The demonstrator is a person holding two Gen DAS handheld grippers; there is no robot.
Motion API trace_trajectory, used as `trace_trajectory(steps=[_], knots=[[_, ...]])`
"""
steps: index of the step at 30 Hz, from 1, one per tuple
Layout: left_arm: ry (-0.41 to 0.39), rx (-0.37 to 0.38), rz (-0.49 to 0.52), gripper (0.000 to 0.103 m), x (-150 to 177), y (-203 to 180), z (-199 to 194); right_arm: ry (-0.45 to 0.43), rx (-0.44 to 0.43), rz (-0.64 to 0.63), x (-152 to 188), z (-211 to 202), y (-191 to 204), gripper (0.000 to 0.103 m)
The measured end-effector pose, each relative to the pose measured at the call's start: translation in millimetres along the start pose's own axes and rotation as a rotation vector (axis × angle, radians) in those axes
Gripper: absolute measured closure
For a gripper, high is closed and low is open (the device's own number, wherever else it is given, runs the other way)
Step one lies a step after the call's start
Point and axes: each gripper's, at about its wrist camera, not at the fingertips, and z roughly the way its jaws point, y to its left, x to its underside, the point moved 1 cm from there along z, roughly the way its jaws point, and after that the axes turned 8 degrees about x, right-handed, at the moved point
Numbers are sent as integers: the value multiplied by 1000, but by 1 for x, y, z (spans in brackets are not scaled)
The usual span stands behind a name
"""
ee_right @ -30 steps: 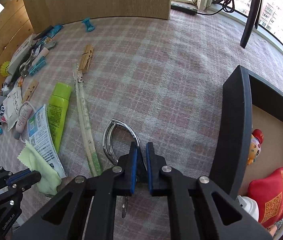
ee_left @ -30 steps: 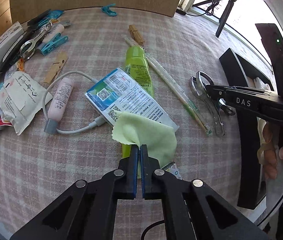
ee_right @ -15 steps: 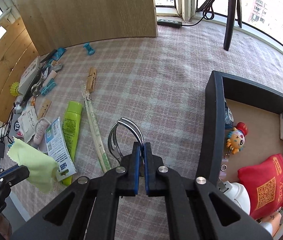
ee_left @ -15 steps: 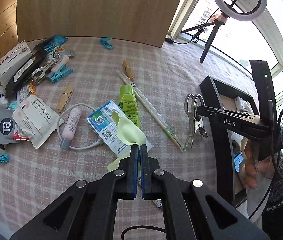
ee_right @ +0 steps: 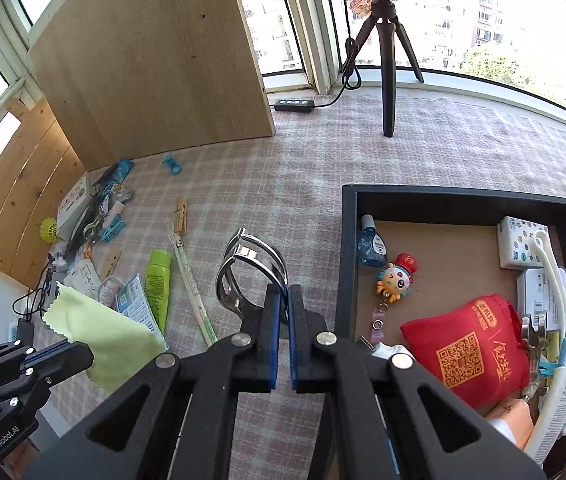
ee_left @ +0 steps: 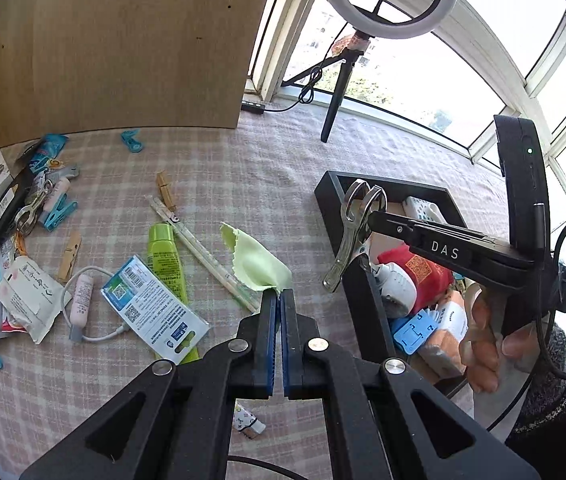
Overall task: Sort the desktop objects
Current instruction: 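Carry the green cloth and metal clamp into the tray and release both, then move both open tools back over the items on the table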
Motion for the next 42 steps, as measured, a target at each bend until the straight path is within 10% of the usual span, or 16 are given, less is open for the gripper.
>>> trace_trajectory(steps=[23,24,27,30,42], knots=[[153,202,330,101,3,-184,74,-79,248,334,48,-75,-184,99],[156,207,332,99,3,-186,76,-79,254,341,49,-76,-188,99],[175,193,326,43,3,-189,82,-97,240,356,53,-80,-193,91],[156,179,333,41,4,-189,81,-80,266,389,54,-78,-197,50],[130,124,312,46,5,-169,75,-106,254,346,48,-78,-181,51]])
